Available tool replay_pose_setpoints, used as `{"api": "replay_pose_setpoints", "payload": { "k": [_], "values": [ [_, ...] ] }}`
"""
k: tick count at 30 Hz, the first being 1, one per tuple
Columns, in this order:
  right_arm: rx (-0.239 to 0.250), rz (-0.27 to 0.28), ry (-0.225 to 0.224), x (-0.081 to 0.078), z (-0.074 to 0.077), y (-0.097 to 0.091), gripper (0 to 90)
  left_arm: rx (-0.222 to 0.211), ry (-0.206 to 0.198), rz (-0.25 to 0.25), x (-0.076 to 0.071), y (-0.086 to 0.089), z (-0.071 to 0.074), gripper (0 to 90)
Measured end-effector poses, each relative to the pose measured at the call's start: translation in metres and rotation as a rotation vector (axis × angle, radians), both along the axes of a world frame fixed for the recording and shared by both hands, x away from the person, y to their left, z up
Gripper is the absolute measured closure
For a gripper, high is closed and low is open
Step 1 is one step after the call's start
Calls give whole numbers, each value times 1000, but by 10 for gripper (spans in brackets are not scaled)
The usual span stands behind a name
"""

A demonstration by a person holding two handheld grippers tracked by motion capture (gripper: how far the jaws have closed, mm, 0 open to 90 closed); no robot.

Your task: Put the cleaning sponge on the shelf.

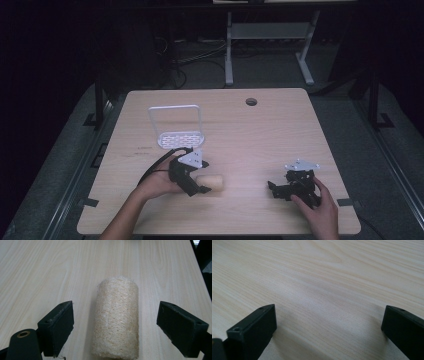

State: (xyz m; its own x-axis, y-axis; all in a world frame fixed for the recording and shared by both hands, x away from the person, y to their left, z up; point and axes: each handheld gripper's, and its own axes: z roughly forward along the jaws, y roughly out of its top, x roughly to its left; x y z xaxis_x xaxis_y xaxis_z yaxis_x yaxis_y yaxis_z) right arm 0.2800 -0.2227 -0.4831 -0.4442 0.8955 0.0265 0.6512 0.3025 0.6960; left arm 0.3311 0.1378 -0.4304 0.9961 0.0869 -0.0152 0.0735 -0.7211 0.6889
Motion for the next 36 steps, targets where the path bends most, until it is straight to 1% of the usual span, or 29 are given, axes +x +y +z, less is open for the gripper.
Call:
{"api": "replay_pose_setpoints", "payload": {
  "k": [1,2,3,4,7,9,11,13,19,21,29,30,31,36],
  "values": [
    [0,0,0,0,0,0,0,6,3,0,0,-1,-1,140],
    [0,0,0,0,0,0,0,15,-3,-4,1,-3,-2,140],
    [0,0,0,0,0,0,0,14,3,-2,1,-4,-3,140],
    [0,0,0,0,0,0,0,21,1,-8,1,-6,-4,140],
    [0,0,0,0,0,0,0,23,2,-12,0,-7,-5,141],
    [0,0,0,0,0,0,0,43,0,-18,0,-10,-7,141],
    [0,0,0,0,0,0,0,48,1,-19,0,-11,-8,142],
    [0,0,0,0,0,0,0,70,0,-26,0,-14,-12,142],
    [1,0,0,0,0,0,0,88,9,-32,-1,-19,-18,143],
    [0,0,0,0,0,0,0,109,6,-40,-2,-22,-21,143],
    [0,0,0,0,0,0,0,123,8,-34,-1,-24,-24,152],
    [0,0,0,0,0,0,0,121,10,-34,-1,-23,-24,178],
    [1,0,0,0,0,0,0,123,3,-35,-1,-23,-24,215],
    [0,0,0,0,0,0,0,125,2,-30,0,-22,-24,238]
  ]
}}
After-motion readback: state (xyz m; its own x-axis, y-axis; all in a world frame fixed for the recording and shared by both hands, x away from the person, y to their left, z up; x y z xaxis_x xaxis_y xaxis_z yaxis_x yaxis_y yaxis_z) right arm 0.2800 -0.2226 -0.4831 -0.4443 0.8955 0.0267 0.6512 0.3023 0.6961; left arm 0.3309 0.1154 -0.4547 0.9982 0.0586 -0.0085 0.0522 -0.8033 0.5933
